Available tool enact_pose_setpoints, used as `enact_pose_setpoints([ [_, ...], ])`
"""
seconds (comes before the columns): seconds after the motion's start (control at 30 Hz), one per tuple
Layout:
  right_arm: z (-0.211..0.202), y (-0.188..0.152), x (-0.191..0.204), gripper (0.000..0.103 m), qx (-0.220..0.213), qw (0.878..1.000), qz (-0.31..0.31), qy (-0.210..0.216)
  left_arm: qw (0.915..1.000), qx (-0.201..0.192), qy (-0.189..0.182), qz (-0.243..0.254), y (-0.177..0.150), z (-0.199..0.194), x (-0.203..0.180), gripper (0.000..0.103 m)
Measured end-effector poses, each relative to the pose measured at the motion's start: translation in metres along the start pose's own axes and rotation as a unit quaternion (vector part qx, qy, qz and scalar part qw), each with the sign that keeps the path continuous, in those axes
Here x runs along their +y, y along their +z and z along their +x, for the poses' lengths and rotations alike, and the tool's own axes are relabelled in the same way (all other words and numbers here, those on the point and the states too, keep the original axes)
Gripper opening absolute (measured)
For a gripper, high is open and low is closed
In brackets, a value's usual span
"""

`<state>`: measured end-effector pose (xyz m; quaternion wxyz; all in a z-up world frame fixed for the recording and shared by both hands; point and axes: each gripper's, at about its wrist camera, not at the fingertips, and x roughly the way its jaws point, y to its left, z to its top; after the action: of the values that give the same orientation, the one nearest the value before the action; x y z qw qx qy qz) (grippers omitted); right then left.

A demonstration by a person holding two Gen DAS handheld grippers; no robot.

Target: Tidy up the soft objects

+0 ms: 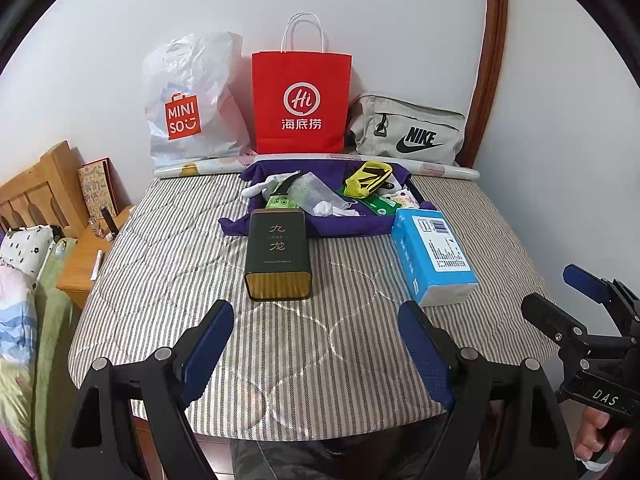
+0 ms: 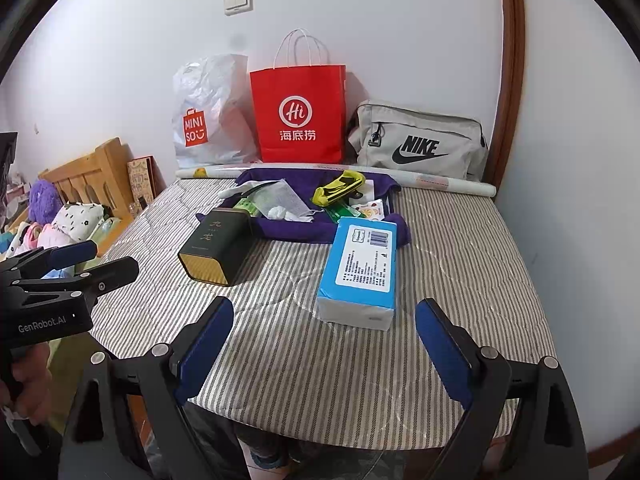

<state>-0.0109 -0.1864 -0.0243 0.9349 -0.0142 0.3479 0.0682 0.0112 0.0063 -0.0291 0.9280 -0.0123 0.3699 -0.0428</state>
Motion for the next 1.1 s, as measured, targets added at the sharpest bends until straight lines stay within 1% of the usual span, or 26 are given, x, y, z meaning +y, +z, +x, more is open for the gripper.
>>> enact_pose_setpoints([
  [1.1, -0.0019, -0.0001, 0.0003, 0.092, 0.001, 1.000, -0.001, -0.001, 1.0000, -0.001, 0.000, 0.000, -0.0011, -0.0018, -0.0010, 0.083],
])
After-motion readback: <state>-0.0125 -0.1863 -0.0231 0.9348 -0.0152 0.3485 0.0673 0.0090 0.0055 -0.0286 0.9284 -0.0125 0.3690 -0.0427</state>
